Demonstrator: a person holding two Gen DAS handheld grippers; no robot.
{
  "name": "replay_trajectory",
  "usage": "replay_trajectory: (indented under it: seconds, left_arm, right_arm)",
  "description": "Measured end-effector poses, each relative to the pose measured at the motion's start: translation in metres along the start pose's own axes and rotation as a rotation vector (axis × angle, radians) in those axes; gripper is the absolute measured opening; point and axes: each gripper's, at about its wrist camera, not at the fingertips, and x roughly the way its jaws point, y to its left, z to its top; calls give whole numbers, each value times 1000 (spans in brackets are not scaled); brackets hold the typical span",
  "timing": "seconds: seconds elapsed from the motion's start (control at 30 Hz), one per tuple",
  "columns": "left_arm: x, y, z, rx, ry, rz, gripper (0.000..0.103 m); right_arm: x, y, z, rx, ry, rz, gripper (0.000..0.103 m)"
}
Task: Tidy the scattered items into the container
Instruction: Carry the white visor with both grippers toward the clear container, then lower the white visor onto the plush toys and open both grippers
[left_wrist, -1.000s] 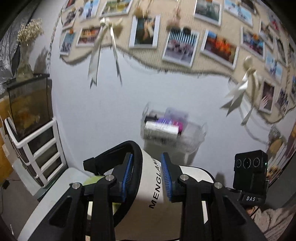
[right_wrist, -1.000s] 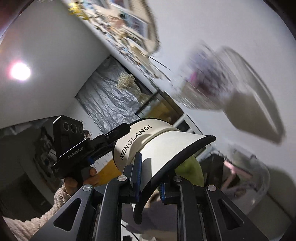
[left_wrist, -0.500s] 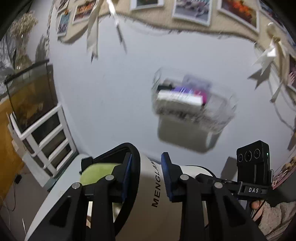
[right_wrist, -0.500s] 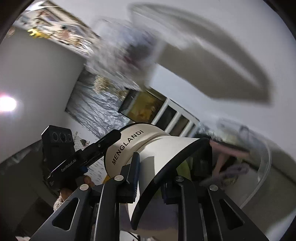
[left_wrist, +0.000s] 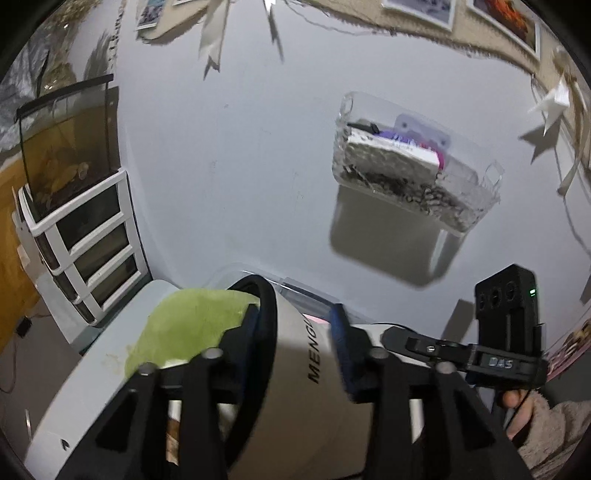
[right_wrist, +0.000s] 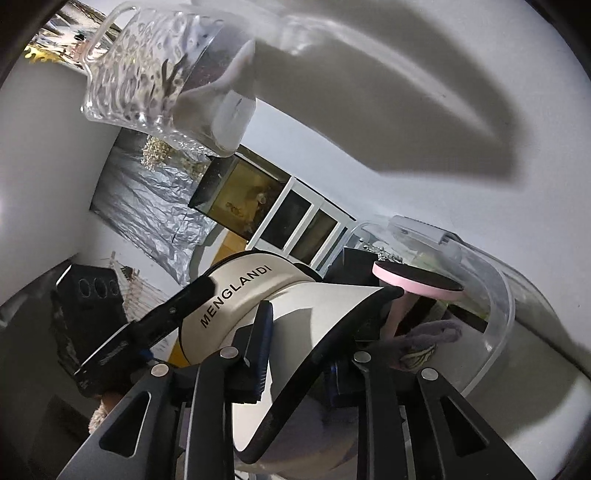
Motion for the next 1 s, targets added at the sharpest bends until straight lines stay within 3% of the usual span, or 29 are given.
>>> replay_trajectory:
  seconds: [0.03,0.17,0.23,0.27,0.3,0.47,0.6,0.77,0.97,1.0]
  left_arm:
    - [-5,1,-1,-13,-11,-1,77]
    - [-25,0,-7,-2,-41,5,78]
    - [-34,1,-11,6,-49,20,78]
    - [-38,1,-13,7,-51,29,78]
    - [-41,3,-15,6,-52,38,78]
    - [-52,12,-28,-12,-69,92,80]
    - [-63,17,-39,-37,-108,149,97]
    - [-76,16,-51,-72,-135,184,98]
    - [-97,9,-70,-91,-190,261,99]
    - [-101,8,-73,-96,-205,279,99]
  right_arm:
    - [0,-2,1,5,3,1,23]
    - [-1,-4,5,29,18,26,24]
    - [-2,-4,3,35,13,16,53]
    - [-3,-2,2,27,7,0,79]
    - [-4,-1,0,19,2,-13,84]
    - [-11,6,-9,-10,-1,-47,84]
    - [-22,5,-11,33,18,-42,84]
    - [-42,12,-14,38,44,-39,85]
    - [-69,39,-30,-118,1,-134,86]
    - [-73,46,-34,-161,-22,-145,94]
